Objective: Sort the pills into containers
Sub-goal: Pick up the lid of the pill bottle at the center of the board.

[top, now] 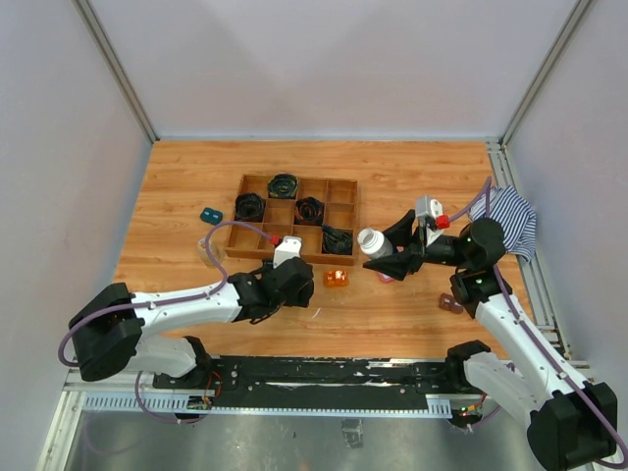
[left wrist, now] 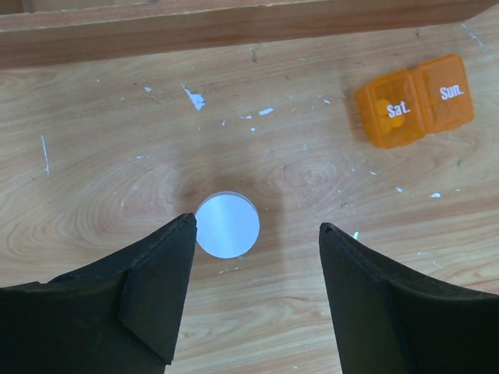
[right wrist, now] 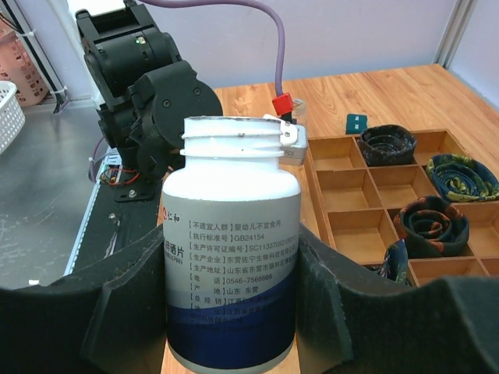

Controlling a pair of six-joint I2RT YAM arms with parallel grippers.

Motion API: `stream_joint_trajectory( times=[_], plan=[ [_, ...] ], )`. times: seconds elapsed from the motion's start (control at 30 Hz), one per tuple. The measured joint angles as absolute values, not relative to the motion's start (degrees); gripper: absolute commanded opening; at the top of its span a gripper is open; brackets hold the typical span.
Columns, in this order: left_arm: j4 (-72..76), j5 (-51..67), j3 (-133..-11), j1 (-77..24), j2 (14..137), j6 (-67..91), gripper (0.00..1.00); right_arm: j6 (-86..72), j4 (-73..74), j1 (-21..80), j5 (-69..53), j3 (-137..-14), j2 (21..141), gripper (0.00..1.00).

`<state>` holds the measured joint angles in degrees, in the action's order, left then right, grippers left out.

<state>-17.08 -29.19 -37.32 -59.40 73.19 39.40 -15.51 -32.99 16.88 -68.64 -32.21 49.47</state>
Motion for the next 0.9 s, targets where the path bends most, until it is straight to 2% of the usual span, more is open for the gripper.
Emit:
stream_joint_trajectory(
  times=[0.5,0.67,0.9],
  plan=[
    [-16.5,-25.4,-37.2,-55.2,80.1,36.3,0.68,-12.4,-29.6,16.9,-69.5,-32.4,49.5,0.01],
    [-16.1,-24.0,-37.2,-55.2,80.7,36.2,0.61,-12.1,-29.4,16.9,-69.5,-32.4,49.6,0.01],
    [-15.9,-23.2,-37.2,-55.2,81.1,36.2,0.59,-12.0,-29.1,16.9,-69.5,-32.4,49.6,0.01]
  ],
)
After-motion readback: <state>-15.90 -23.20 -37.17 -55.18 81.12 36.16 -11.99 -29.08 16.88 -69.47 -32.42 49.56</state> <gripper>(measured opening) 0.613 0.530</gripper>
